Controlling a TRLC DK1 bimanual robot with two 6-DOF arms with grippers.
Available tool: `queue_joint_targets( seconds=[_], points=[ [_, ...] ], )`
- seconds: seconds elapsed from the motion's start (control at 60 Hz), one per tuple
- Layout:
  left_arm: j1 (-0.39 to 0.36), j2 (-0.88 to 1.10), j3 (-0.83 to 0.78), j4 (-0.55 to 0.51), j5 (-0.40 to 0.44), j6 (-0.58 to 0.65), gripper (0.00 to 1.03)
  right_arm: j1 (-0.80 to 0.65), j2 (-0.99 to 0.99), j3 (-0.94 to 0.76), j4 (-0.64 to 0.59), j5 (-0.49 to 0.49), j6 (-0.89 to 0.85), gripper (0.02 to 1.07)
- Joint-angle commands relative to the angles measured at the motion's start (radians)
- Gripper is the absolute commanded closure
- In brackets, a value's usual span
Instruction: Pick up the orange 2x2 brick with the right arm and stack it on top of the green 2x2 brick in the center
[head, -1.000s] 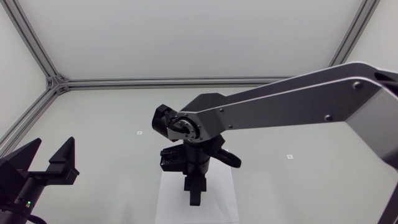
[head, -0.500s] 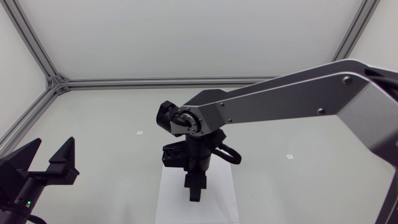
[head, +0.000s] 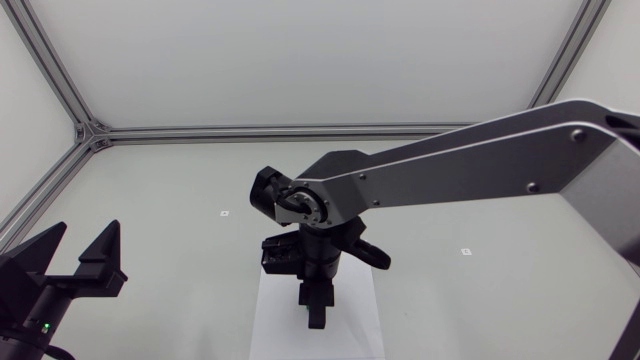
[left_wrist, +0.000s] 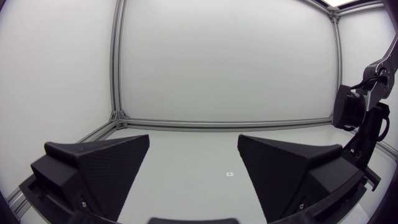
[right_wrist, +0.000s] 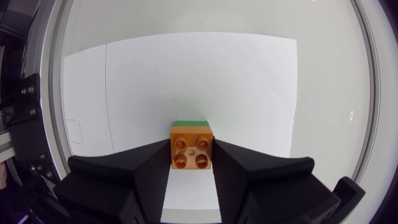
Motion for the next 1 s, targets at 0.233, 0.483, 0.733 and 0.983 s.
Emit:
queue_joint_targets(
  seconds=[0.233, 0.483, 0.733, 0.983],
  points=[
    [0.001, -0.008, -0.041, -0.015, 0.004, 0.013, 0.04, -0.005, 0.136, -0.083, 0.018, 0.024, -0.055, 0.76],
    [0.001, -0.008, -0.041, -0.013, 0.004, 0.013, 0.04, 0.004, 0.127, -0.055, 0.005, -0.005, -0.013, 0.76],
    [0.001, -0.008, -0.041, -0.015, 0.004, 0.013, 0.04, 0.003, 0.11, -0.047, -0.003, -0.007, 0.028, 0.76],
    [0.001, -0.008, -0.041, -0.015, 0.004, 0.013, 0.04, 0.029, 0.075, -0.089, 0.014, 0.007, 0.039, 0.76]
  ],
)
